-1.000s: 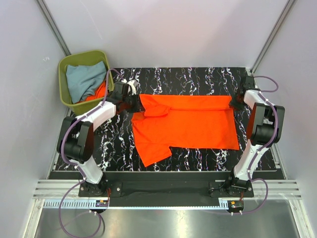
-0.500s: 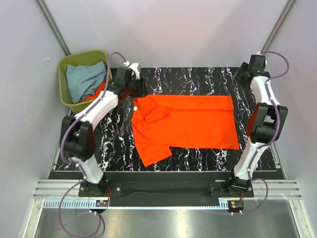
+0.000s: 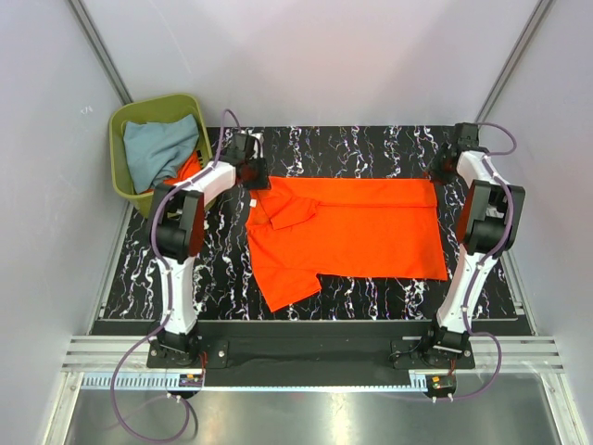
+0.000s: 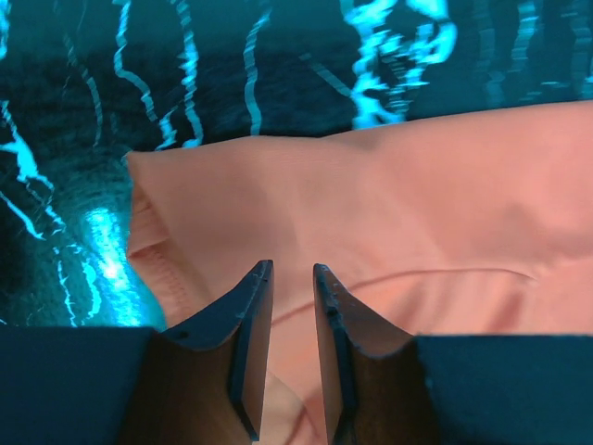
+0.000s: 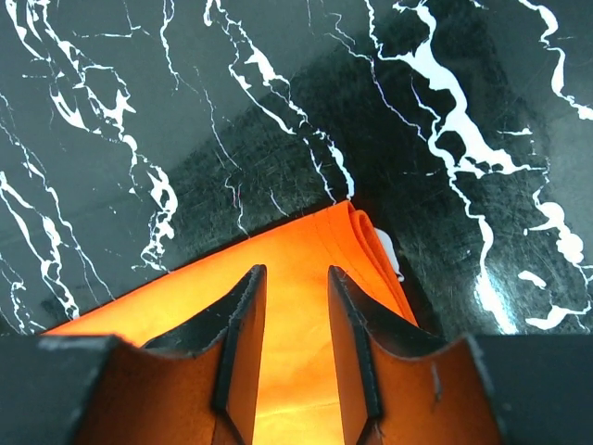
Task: Fold and stack the t-shirts
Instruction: Fold the tshirt
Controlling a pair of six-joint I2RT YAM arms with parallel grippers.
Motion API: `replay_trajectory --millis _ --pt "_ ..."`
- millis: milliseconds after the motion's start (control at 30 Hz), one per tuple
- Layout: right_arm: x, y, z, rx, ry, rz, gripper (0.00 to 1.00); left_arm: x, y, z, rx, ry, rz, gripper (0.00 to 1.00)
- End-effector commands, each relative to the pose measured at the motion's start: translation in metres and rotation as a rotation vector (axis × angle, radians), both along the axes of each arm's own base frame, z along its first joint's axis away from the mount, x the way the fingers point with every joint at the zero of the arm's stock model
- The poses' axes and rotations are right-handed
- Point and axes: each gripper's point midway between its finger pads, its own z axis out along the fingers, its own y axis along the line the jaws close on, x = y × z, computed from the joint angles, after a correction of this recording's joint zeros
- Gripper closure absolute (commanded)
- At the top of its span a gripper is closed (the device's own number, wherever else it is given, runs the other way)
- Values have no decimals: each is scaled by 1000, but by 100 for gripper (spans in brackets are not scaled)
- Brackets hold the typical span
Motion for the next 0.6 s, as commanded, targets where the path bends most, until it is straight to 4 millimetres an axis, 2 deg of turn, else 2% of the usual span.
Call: replay_trajectory --millis 0,100,167,200,267,300,333,400,467,500,533,567 --pt "11 1 -1 20 -42 1 59 20 12 5 -6 -33 82 71" --pt "10 -1 -16 13 -18 -12 59 25 16 -11 -12 -7 99 71" --pt "12 -4 -25 6 -4 -31 59 32 17 -13 -14 -12 103 71" --pt "14 -7 -26 12 -1 -43 58 33 17 -24 -9 5 100 70" --pt "20 -11 -24 12 -10 -63 56 43 16 -24 -14 4 89 70" --pt "22 -12 -21 11 -17 -73 56 44 17 -38 -7 28 85 70" --pt "23 -11 -17 22 -25 -81 54 56 16 -28 -9 1 84 70" --pt "30 -11 -6 28 -48 -81 51 61 20 -31 7 4 77 69" --pt "32 -14 6 17 -30 -84 44 71 20 -12 5 -39 72 64" --pt "30 -17 10 -3 -14 -88 42 71 19 5 1 -61 64 62" --pt "29 -19 18 -15 -4 -88 40 68 20 13 0 -67 64 59" --pt "21 -20 34 -25 22 -93 33 63 16 25 -2 -79 52 54"
